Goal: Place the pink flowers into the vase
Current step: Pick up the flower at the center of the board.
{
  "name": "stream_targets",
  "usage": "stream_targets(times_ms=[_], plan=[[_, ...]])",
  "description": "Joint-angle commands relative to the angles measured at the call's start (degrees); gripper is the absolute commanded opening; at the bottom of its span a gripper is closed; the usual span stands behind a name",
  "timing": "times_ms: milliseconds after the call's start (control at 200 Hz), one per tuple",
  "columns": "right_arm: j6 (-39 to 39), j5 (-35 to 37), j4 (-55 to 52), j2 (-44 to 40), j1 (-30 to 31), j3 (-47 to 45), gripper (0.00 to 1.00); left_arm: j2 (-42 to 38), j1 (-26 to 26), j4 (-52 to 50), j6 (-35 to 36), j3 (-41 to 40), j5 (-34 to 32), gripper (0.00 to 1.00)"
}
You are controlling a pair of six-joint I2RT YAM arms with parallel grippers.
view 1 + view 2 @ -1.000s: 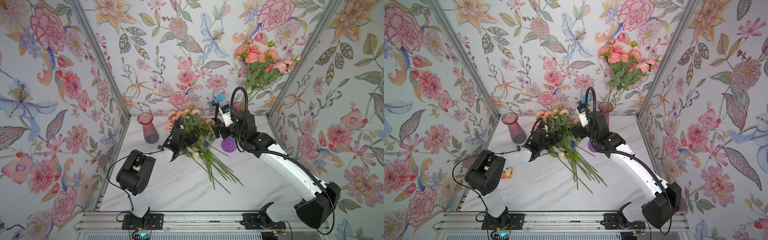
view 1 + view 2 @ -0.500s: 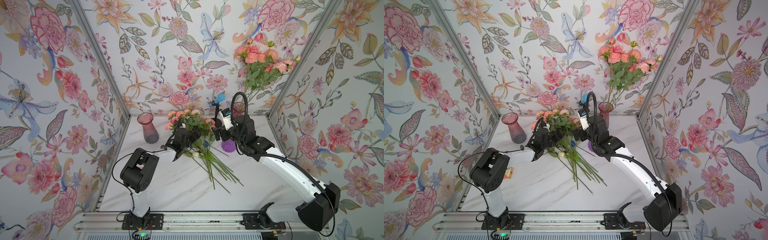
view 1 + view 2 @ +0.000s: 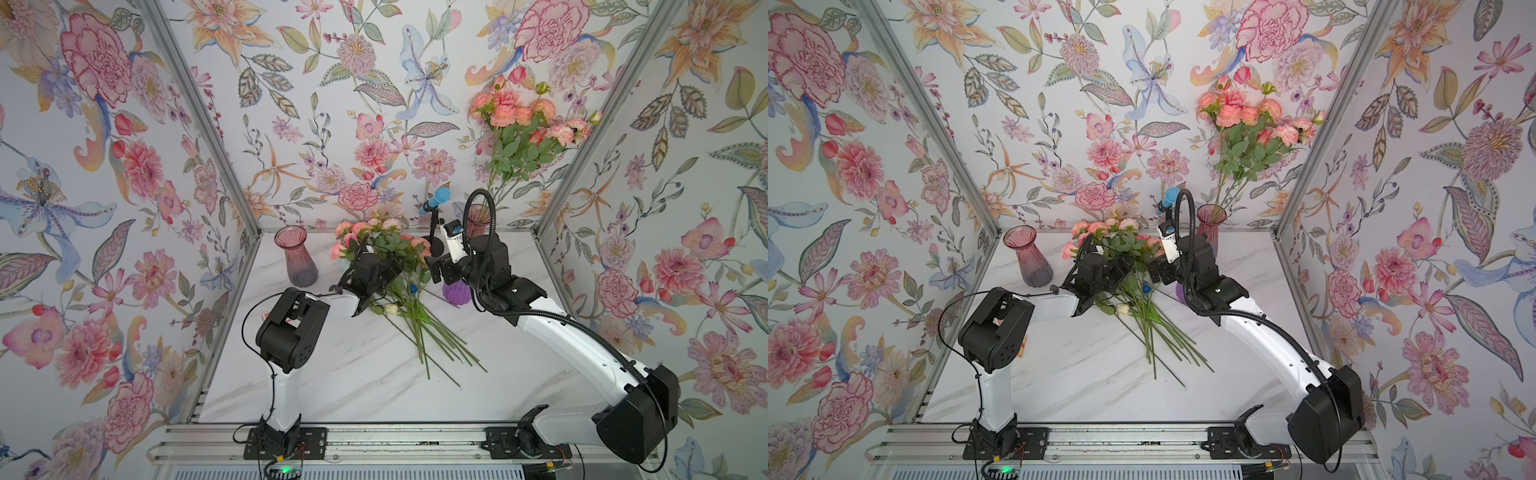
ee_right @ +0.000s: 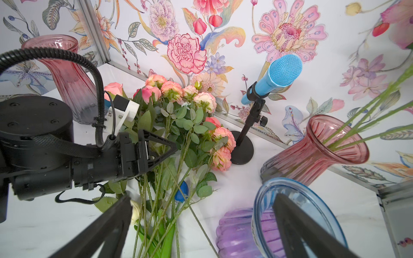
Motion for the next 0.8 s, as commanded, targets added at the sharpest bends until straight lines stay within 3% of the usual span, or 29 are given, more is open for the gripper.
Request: stream_targets(times_ms=[0, 335, 796], plan=[[0.6, 0.3, 2.7, -2.4, -0.6, -0.7, 0.99, 2.2, 0.6, -2.3, -0.3, 2.7, -2.8, 0.81], [2.2, 0.3, 6.2, -4.6, -2.4, -3.1, 0.99, 5.4, 2.2, -4.9, 0.8, 5.2, -4.1, 0.76], [3.8, 0.1, 6.8, -4.6, -3.9, -3.5, 0.99, 6.0, 2.4, -4.3, 2.8, 6.0, -4.5, 0.36]])
